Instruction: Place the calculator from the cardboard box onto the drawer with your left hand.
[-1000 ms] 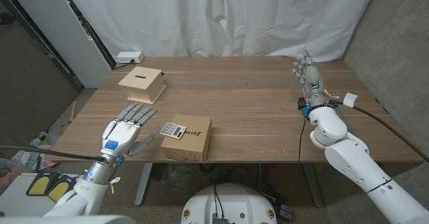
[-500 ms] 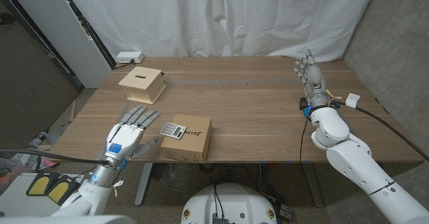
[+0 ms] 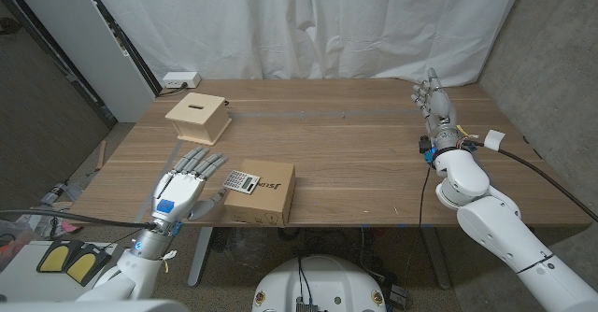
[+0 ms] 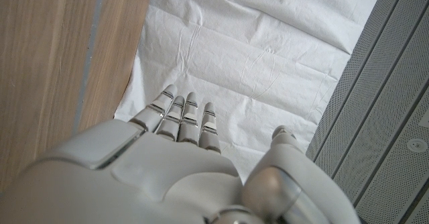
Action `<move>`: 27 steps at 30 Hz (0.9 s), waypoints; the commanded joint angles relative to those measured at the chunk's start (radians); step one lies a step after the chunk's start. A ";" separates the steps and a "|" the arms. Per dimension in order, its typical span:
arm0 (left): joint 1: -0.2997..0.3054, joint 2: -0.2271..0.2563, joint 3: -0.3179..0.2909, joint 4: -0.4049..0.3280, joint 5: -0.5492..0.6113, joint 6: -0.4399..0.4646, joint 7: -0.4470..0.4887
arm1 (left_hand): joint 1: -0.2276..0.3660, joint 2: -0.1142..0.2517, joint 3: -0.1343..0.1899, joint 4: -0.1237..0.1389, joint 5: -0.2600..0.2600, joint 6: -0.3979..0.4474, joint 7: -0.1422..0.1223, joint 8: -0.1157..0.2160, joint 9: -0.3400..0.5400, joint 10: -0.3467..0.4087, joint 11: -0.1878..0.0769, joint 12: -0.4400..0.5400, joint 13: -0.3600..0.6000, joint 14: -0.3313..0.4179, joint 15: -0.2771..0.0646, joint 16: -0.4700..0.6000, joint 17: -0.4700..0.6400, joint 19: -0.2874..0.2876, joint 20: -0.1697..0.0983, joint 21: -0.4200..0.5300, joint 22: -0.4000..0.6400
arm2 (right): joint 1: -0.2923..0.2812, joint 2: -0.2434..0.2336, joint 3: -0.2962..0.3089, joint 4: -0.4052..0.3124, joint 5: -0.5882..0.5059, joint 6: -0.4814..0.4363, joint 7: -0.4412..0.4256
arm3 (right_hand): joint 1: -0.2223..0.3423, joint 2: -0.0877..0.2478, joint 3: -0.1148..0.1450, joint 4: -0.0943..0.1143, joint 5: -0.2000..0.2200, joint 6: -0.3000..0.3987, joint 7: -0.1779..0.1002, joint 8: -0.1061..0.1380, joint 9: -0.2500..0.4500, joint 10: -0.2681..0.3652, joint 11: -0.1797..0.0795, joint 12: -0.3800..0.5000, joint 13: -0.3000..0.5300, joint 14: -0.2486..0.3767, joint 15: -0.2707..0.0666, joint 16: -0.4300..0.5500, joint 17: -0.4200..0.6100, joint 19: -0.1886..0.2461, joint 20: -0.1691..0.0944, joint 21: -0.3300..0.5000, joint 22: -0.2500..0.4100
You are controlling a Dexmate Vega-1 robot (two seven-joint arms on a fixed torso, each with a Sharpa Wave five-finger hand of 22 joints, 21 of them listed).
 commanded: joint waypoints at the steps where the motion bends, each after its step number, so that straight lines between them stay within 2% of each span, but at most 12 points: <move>1: -0.072 -0.002 0.061 0.032 -0.013 -0.043 0.025 | 0.011 0.002 -0.004 0.000 0.005 0.014 -0.005 0.005 0.003 0.013 -0.004 0.005 0.002 0.012 -0.157 0.006 0.001 0.006 -0.111 0.002 0.001 | -0.007 -0.001 0.009 -0.004 0.003 0.002 0.005 | -0.007 0.001 -0.003 -0.002 0.004 0.012 0.000 0.005 0.005 0.009 -0.005 0.008 0.002 0.010 0.000 0.004 0.005 0.007 -0.002 0.002 0.002; 15: -0.106 -0.002 0.106 0.040 -0.029 -0.059 0.023 | 0.019 0.009 -0.005 0.004 0.006 0.040 -0.009 0.015 0.003 0.034 -0.003 0.008 0.002 0.024 -0.161 0.009 0.001 0.010 -0.111 0.003 0.002 | -0.021 0.002 0.017 -0.006 0.004 0.007 0.004 | -0.008 0.001 -0.004 -0.002 0.005 0.014 0.000 0.005 0.005 0.011 -0.005 0.008 0.002 0.014 -0.001 0.005 0.005 0.010 -0.003 0.002 0.002; 24: -0.116 -0.006 0.118 0.047 -0.035 -0.059 0.048 | 0.030 0.018 -0.005 0.007 0.005 0.091 -0.015 0.033 0.003 0.069 -0.003 0.014 0.002 0.045 -0.168 0.013 0.001 0.021 -0.112 0.006 0.002 | -0.027 0.005 0.019 -0.003 0.008 0.023 0.015 | -0.009 0.002 -0.005 -0.003 0.005 0.014 0.000 0.005 0.005 0.013 -0.005 0.009 0.002 0.016 -0.003 0.004 0.005 0.011 -0.002 0.002 0.002; 27: -0.114 -0.005 0.117 0.047 -0.042 -0.058 0.053 | 0.039 0.023 -0.005 0.008 0.003 0.132 -0.013 0.047 0.003 0.086 -0.003 0.014 0.001 0.051 -0.172 0.012 0.001 0.025 -0.114 0.007 0.002 | -0.024 0.008 0.014 0.001 0.009 0.030 0.020 | -0.009 0.002 -0.005 -0.003 0.005 0.013 -0.001 0.005 0.005 0.013 -0.005 0.008 0.002 0.016 -0.002 0.004 0.005 0.012 -0.002 0.002 0.002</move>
